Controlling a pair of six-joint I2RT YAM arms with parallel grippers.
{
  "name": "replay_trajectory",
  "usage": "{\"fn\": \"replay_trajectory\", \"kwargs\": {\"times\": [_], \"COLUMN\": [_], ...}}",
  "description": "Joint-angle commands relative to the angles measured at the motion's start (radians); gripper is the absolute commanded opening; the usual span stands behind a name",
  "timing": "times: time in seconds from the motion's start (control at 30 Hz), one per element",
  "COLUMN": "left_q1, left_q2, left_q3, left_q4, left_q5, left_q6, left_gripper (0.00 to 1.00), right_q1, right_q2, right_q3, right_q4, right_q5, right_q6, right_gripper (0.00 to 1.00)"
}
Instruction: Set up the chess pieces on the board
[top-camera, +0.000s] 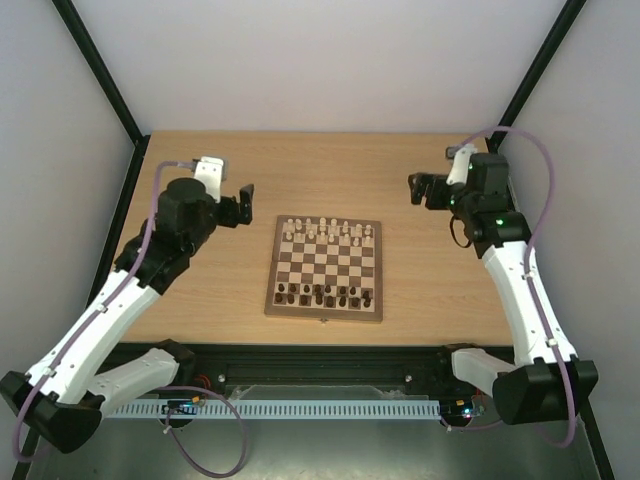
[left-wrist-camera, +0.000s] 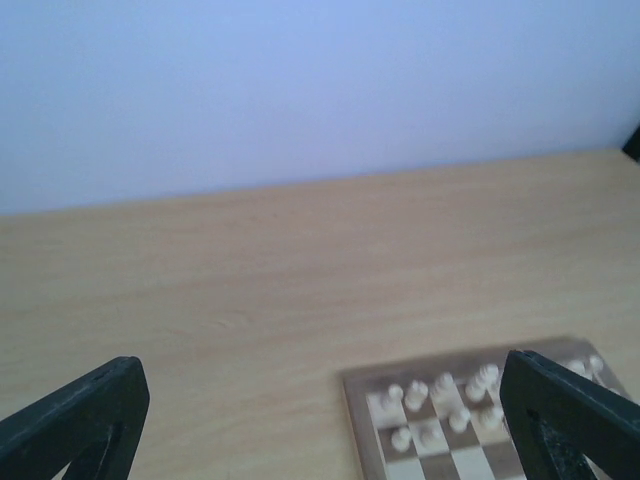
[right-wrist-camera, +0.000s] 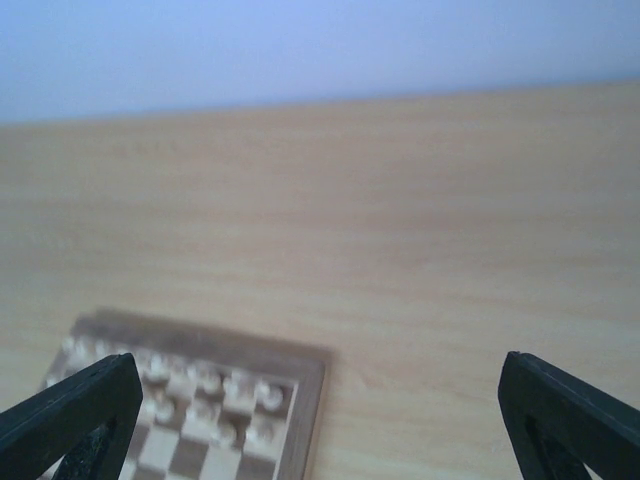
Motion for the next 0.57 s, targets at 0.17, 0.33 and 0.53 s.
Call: {"fn": "replay_trajectory", "kwargs": {"times": [0.17,0.33,0.53], "left_q1": [0.001,0.001,0.001], "left_q2": [-0.041,-0.078,-0.084], "left_q3": [0.093,0.026,-0.002], "left_q4": [-0.077,-0.038,-0.032], "left_q5": [-0.145,-0.165,-0.192], "left_q6": [0.018,-0.004,-0.024], "left_gripper": [0.99,0.99,0.99], "right_q1": [-0.001,-0.001,-0.001], "right_q2": [-0.167,-0.204,-0.207], "right_q3": [0.090,0.023,-0.016], "right_q4": [0.029,0.044,0.052], "right_q5": [0.105,0.105,0.065], "right_q6": [0.075,0.058,0.063], "right_gripper": [0.99,0.99,0.98]}}
